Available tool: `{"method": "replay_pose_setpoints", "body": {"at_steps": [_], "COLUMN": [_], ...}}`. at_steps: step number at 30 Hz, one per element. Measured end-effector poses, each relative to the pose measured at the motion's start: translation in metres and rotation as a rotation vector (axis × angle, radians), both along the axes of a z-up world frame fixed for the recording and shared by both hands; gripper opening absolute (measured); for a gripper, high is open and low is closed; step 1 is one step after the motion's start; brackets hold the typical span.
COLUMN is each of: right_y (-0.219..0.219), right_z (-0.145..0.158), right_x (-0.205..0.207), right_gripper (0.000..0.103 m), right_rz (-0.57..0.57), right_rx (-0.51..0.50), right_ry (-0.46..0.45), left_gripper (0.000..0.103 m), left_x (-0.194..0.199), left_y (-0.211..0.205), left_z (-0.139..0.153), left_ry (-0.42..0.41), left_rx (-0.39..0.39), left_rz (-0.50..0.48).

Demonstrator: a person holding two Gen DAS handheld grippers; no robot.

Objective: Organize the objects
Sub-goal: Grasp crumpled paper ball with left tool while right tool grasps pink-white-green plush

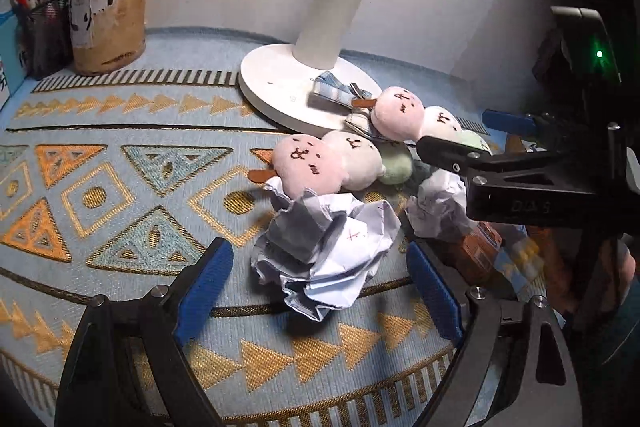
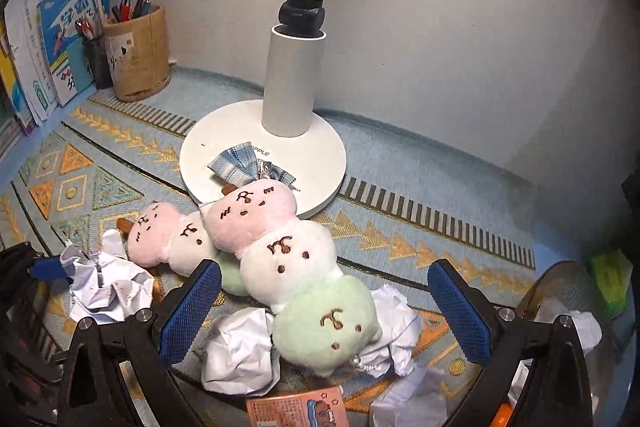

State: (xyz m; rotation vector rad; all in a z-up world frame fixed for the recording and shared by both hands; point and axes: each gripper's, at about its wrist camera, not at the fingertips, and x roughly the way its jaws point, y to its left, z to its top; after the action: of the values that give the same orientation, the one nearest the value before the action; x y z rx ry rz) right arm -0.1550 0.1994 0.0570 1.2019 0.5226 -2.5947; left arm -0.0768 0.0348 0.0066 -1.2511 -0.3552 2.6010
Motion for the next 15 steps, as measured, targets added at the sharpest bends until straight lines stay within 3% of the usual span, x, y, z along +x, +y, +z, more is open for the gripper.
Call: {"method": "replay_pose_setpoints", "body": {"at_steps": [1,3,5,7,10,15], "right_y": [0.0,0.001,0.003,0.003,0.009,0.027], "right_z": [-0.004,-0.009,-0.01,-0.006,0.011,0.067], "right_x": [-0.004,-0.009,-0.009,-0.002,0.011,0.058], "right_gripper": [0.096,0.064,0.062,0.059,0.058,0.058], "right_rz": [0.007,0.026,0.033,0.026,-0.005,-0.072], "right_rx": [-0.004,-0.035,-0.059,-0.058,-0.105,-0.177], "right_ry": [-0.021,-0.07,-0.079,-0.045,0.015,0.128], "left_gripper": [0.085,0.076,0.06,0.054,0.053,0.053], "left_x": [-0.002,-0.002,0.0,0.006,0.016,0.045], "left_y": [-0.001,-0.003,-0.001,0.003,0.008,0.001], "left_z": [-0.002,-0.004,-0.004,0.0,0.011,0.036], "left_ry": [-0.014,-0.018,-0.003,0.037,0.108,0.178], "left_rx": [0.002,0.025,0.015,-0.027,-0.084,-0.058], "left_rz": [-0.003,-0.011,-0.025,-0.029,-0.016,-0.012]}}
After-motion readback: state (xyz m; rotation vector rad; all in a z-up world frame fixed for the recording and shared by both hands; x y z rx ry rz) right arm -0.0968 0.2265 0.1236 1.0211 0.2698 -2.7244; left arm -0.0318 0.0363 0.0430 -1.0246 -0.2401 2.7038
